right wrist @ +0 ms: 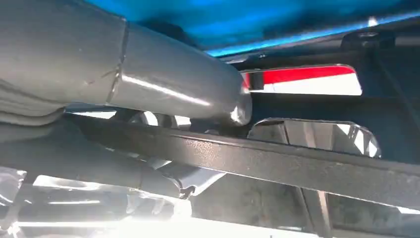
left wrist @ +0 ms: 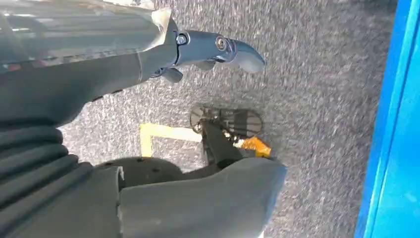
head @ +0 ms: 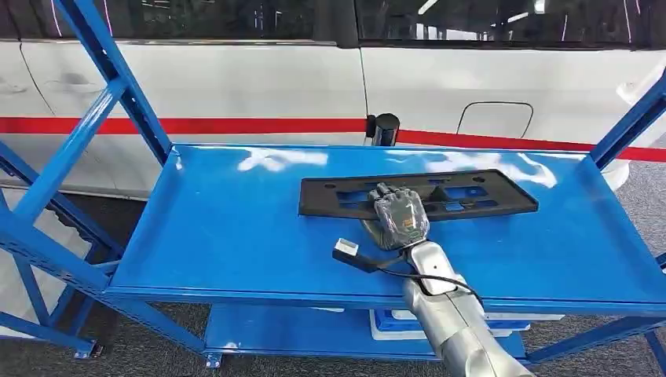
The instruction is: Take the parts from the cabinet and place them on the table.
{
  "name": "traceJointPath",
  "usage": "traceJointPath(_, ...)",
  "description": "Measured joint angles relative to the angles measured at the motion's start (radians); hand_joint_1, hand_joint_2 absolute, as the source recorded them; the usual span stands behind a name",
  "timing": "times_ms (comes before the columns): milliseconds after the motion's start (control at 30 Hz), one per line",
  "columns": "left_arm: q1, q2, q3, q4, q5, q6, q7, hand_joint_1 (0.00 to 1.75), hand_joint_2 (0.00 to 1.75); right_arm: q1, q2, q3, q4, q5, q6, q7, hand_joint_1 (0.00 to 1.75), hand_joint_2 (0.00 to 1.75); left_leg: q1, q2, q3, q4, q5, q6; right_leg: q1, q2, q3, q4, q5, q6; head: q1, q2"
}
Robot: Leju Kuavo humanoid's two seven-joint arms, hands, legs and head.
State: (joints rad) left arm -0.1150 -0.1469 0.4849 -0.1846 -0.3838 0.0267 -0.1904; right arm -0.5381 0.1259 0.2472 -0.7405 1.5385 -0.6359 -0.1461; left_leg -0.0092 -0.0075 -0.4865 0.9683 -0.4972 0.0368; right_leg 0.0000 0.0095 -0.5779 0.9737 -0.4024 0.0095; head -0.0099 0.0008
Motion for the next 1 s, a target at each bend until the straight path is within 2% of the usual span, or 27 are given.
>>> traceJointPath(100, 0.011, 0.003, 0.024, 0.0, 0.024, 0.028, 0.023, 0.0, 1.75, 0.061, 0.002, -0.001, -0.142, 0.0, 0.0, -0.046, 1.75, 0.0, 0.002, 0.001, -0.005, 0.0, 0.0, 0.0, -0.001, 0.001, -0.001, 0.0, 0.0, 0.0, 0.0, 0.0)
traceJointPath(300, 0.026, 0.005, 0.055, 0.0, 0.039, 0.027, 0.021, 0.0, 1.75, 0.1, 0.018, 0.007, -0.294, 0.009, 0.005, -0.043, 1.75, 0.0, 0.002, 0.003, -0.009, 0.0, 0.0, 0.0, -0.002, 0.003, -0.008, 0.0, 0.0, 0.0, 0.0, 0.0)
traceJointPath(1000, 0.027, 0.004, 0.072, 0.0, 0.039, 0.027, 0.023, 0.0, 1.75, 0.116, 0.023, 0.008, -0.343, 0.002, 0.003, -0.042, 1.75, 0.0, 0.002, 0.003, -0.013, 0.0, 0.0, 0.0, -0.003, 0.003, -0.012, 0.0, 0.0, 0.0, 0.0, 0.0)
